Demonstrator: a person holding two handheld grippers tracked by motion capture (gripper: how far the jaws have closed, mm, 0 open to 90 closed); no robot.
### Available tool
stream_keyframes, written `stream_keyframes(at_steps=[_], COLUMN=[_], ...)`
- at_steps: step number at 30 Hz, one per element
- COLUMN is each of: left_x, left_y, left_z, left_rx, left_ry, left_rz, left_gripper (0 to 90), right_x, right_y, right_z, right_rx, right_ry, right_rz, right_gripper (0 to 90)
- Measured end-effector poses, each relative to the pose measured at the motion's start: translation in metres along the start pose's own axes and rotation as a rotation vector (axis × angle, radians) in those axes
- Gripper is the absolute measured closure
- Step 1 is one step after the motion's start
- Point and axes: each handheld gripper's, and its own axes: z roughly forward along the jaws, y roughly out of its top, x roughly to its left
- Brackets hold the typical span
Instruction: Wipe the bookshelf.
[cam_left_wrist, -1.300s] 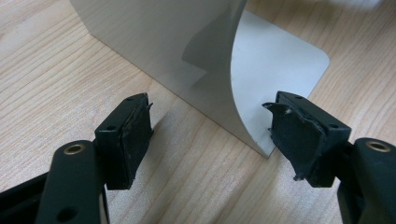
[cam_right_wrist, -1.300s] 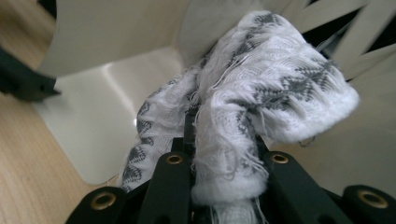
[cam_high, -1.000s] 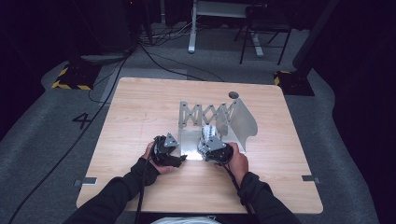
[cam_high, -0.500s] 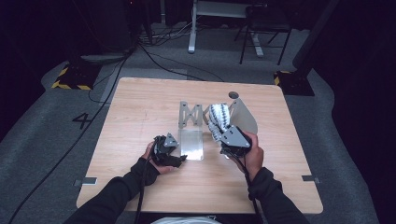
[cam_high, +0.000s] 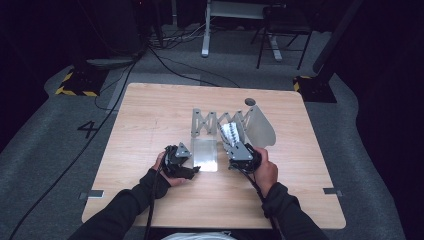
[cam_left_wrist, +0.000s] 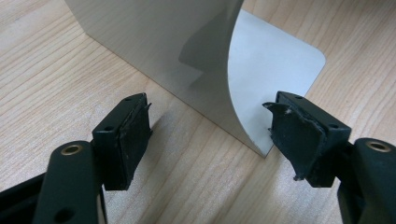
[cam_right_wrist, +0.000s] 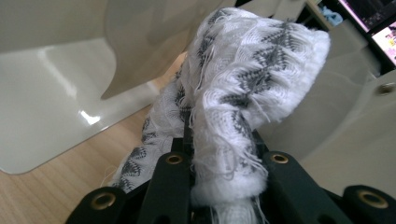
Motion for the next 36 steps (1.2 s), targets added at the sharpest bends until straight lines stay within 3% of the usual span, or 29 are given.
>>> stream_keyframes(at_steps=[8, 14, 18, 20, 24, 28, 29, 31, 33, 36], left_x=[0.0, 0.0, 0.0, 0.0, 0.0, 0.0, 0.0, 0.0, 0.0, 0.0], left_y=[0.0, 0.0, 0.0, 0.0, 0.0, 0.0, 0.0, 0.0, 0.0, 0.0], left_z=[0.0, 0.0, 0.0, 0.0, 0.0, 0.0, 0.0, 0.0, 0.0, 0.0], left_rx=[-0.001, -0.001, 0.0, 0.0, 0.0, 0.0, 0.0, 0.0, 0.001, 0.001], left_ry=[-0.001, -0.001, -0.001, -0.001, 0.003, 0.003, 0.003, 0.003, -0.002, 0.001], left_rz=[-0.001, -0.001, 0.0, 0.0, 0.001, 0.001, 0.001, 0.001, 0.0, 0.001], left_gripper=[28.6, 28.6, 28.6, 28.5, 28.5, 28.5, 28.5, 28.5, 28.6, 28.6], right_x=[0.027, 0.037, 0.025, 0.016, -0.008, -0.032, -0.036, -0.039, -0.037, -0.023], right_y=[-0.013, -0.014, -0.004, 0.002, 0.011, 0.014, 0.014, 0.012, 0.013, 0.019], right_z=[0.026, 0.032, 0.018, 0.008, -0.017, -0.039, -0.041, -0.04, -0.038, -0.026], right_rx=[0.077, 0.065, -0.006, -0.046, -0.111, -0.159, -0.163, -0.163, -0.157, -0.126], right_ry=[0.06, 0.096, 0.107, 0.133, 0.077, -0.031, -0.032, -0.027, -0.024, -0.009], right_rz=[-0.035, -0.045, 0.006, 0.06, 0.11, 0.122, 0.135, 0.162, 0.156, 0.099], right_gripper=[79.2, 79.1, 79.0, 79.0, 78.9, 79.0, 79.0, 79.0, 79.1, 79.0])
